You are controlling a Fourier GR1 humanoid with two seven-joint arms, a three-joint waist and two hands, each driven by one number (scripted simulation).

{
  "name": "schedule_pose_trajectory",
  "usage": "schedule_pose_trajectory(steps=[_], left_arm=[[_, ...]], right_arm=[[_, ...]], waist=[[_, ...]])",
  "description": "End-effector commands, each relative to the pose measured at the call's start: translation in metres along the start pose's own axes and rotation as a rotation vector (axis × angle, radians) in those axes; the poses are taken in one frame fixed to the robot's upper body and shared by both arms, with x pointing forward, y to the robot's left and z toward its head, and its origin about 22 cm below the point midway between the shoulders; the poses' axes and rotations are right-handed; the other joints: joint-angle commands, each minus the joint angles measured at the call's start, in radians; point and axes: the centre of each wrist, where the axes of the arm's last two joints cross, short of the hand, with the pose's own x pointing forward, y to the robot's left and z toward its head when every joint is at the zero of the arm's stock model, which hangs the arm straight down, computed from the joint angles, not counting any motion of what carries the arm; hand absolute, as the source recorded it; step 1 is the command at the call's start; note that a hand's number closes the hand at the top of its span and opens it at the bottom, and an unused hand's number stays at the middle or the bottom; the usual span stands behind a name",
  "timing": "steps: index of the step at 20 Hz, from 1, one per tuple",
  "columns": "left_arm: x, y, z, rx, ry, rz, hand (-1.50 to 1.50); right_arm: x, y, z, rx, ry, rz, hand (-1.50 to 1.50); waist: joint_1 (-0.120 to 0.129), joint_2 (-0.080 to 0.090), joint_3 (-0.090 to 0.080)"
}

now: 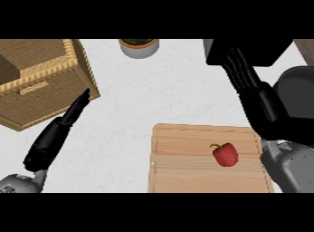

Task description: Pick the bell pepper from the cutting board and place it in the pot

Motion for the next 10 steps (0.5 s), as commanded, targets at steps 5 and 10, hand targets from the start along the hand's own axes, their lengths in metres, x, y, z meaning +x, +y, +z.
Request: schedule_pose_trajectory(steps=[5,10], left_arm=[[0.030,0.016,-0.026,0.244,-0.131,0.169,0.00],[0.033,0.021,-0.038,0.332,-0.101,0.299,0.00]], right_arm=[[0.049,0.012,-0.031,0.703,-0.137,-0.017,1.50],[0.071,-0.061,-0.047,0.774,-0.239,0.419,-1.50]], waist=[[0.075,0.042,0.005],[0.040,0.066,0.009]])
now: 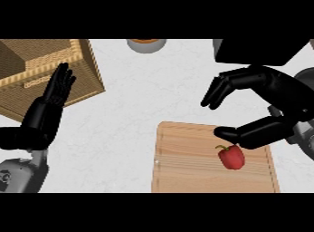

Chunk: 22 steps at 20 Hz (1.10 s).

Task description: Pick the bell pepper from the cutting board and place it in the pot

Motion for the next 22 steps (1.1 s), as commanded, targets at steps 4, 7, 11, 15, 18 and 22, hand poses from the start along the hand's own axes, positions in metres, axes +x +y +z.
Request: schedule_pose_trajectory(steps=[4,7,11,15,18,22], left_arm=[[0.011,0.002,-0.017,0.107,-0.006,0.105,0.00],[0.013,0.010,-0.025,0.122,0.004,0.093,0.00],[0.005,0.006,-0.022,0.119,0.022,0.111,0.00],[0.010,0.007,-0.022,0.135,0.030,0.109,0.00],[0.018,0.025,-0.027,0.145,0.025,0.102,0.00],[0.004,0.032,-0.017,0.149,0.033,0.097,0.00]], right_arm=[[0.001,-0.051,0.029,0.330,-0.180,0.123,-1.50],[0.004,-0.064,0.034,0.425,-0.248,0.213,-1.50],[-0.002,-0.064,0.045,0.547,-0.209,0.378,-1.50],[-0.003,-0.061,0.051,0.697,-0.141,0.542,-1.50],[-0.019,-0.035,0.056,0.775,-0.151,0.608,-1.50],[-0.038,-0.037,0.054,0.806,-0.095,0.660,-1.50]], waist=[[-0.013,0.022,0.009],[-0.025,0.015,0.007],[-0.037,0.005,0.004],[-0.039,-0.004,0.002],[-0.054,-0.009,0.002],[-0.050,-0.008,0.001]])
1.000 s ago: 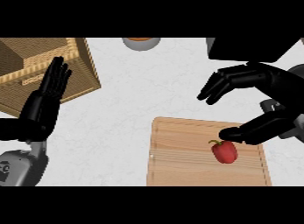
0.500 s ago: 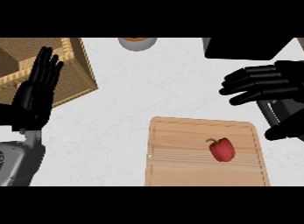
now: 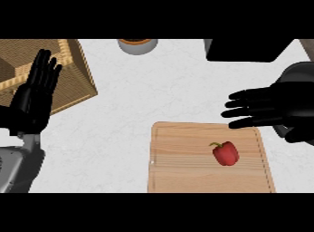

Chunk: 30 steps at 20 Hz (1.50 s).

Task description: Pick the bell pepper from the cutting board and place it in the pot

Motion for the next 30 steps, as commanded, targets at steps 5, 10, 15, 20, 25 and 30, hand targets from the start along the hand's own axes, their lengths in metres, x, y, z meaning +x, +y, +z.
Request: schedule_pose_trajectory(steps=[5,10,15,20,25,30], left_arm=[[0.014,0.006,-0.007,0.003,-0.012,-0.016,0.00],[-0.005,-0.001,0.014,0.009,-0.001,-0.006,0.00],[0.005,0.019,-0.007,0.025,0.012,-0.006,0.00],[0.006,0.008,0.000,0.025,0.017,-0.004,0.00],[0.012,0.010,0.002,0.020,-0.002,-0.007,0.00],[0.004,0.001,-0.001,0.025,-0.008,-0.013,0.00]], right_arm=[[-0.004,0.034,-0.031,0.159,-0.008,0.011,-1.50],[-0.005,0.067,-0.043,0.239,0.030,-0.014,-1.50],[-0.007,0.073,-0.064,0.226,0.007,0.007,-1.50],[-0.007,0.102,-0.052,0.172,-0.057,-0.008,-1.50],[-0.002,0.099,-0.052,0.182,-0.035,0.031,-1.50],[-0.004,0.117,-0.068,0.201,0.049,0.067,-1.50]], waist=[[-0.017,-0.006,-0.001],[-0.014,-0.007,-0.001],[-0.018,-0.006,-0.001],[-0.018,-0.006,-0.001],[-0.021,-0.007,-0.001],[-0.020,-0.007,-0.001]])
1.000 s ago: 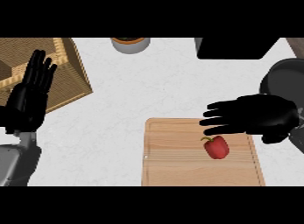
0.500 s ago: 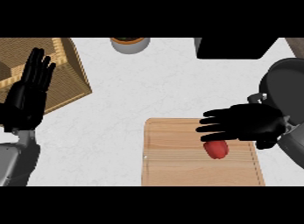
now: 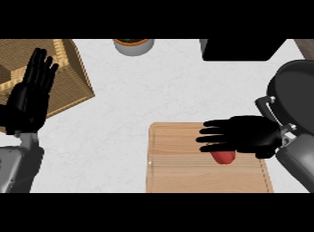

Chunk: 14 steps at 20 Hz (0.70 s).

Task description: Pick the bell pepper from the cutting board and place it in the pot

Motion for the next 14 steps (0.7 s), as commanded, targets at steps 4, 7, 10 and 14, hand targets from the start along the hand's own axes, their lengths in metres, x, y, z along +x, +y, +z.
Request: schedule_pose_trajectory(steps=[4,7,10,14], left_arm=[[-0.001,0.008,-0.011,-0.009,0.002,-0.003,0.00],[-0.004,-0.019,-0.002,-0.006,-0.004,-0.003,0.00],[-0.007,-0.019,-0.002,-0.008,0.002,-0.003,0.00],[-0.007,0.008,0.004,-0.004,0.006,0.006,0.00]], right_arm=[[-0.012,0.022,-0.041,0.018,0.018,-0.010,-1.50],[-0.010,0.023,-0.035,0.014,0.026,-0.009,-1.50],[-0.016,0.031,-0.040,0.020,-0.009,-0.013,-1.50],[-0.008,0.076,-0.041,0.048,-0.004,-0.023,-1.50]], waist=[[0.006,0.002,0.000],[0.002,0.001,0.000],[0.003,0.001,0.000],[0.005,0.002,0.000]])
